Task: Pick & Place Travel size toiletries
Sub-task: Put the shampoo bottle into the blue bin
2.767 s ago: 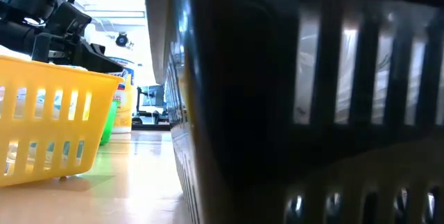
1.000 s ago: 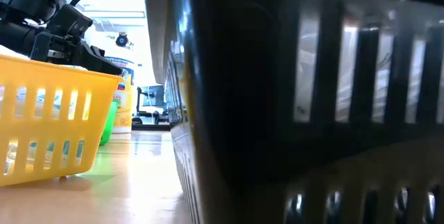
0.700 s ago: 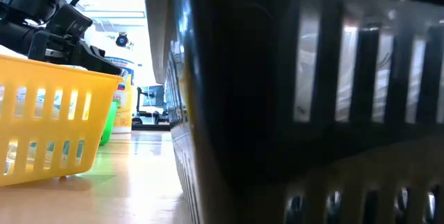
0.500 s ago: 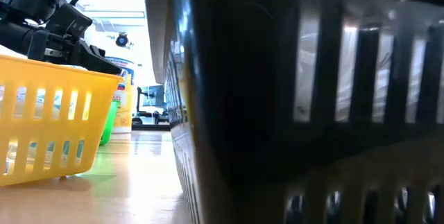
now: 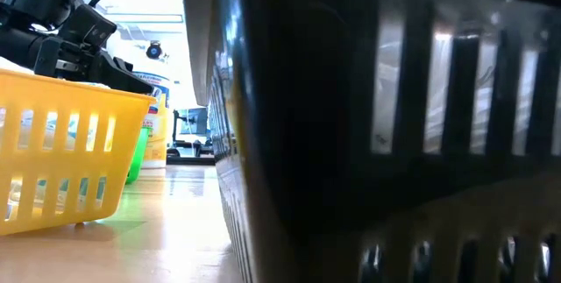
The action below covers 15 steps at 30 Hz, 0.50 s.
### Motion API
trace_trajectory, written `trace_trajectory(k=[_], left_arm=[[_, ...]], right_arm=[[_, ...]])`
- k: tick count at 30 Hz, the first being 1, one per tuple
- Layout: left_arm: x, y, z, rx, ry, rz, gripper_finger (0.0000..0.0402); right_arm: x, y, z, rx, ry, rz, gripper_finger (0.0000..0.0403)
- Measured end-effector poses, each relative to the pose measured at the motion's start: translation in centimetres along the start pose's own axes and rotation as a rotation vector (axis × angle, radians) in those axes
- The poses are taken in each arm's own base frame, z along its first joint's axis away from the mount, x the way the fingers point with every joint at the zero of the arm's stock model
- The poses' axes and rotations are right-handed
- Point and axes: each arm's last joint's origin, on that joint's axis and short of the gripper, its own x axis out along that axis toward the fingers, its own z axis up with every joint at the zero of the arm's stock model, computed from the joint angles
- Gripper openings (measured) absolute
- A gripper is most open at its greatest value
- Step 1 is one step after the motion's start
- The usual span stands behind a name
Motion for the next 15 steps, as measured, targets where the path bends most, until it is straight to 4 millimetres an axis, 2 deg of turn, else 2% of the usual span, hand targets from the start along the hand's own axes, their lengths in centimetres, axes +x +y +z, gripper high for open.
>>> trace_trajectory(k=[6, 11, 15], left_arm=[[0.0, 0.0, 0.0, 0.0, -0.001, -0.001, 0.0], [0.0, 0.0, 0.0, 0.0, 0.0, -0.002, 0.0], [0.0, -0.01, -0.02, -0.001, 0.002, -0.002, 0.0]], right_arm=[[0.13, 0.17, -0.07, -0.019, 0.005, -0.007, 0.0142], [0.15, 0.07, -0.04, -0.001, 0.0, -0.018, 0.014], [0.04, 0.05, -0.22, -0.026, 0.084, -0.045, 0.0148]])
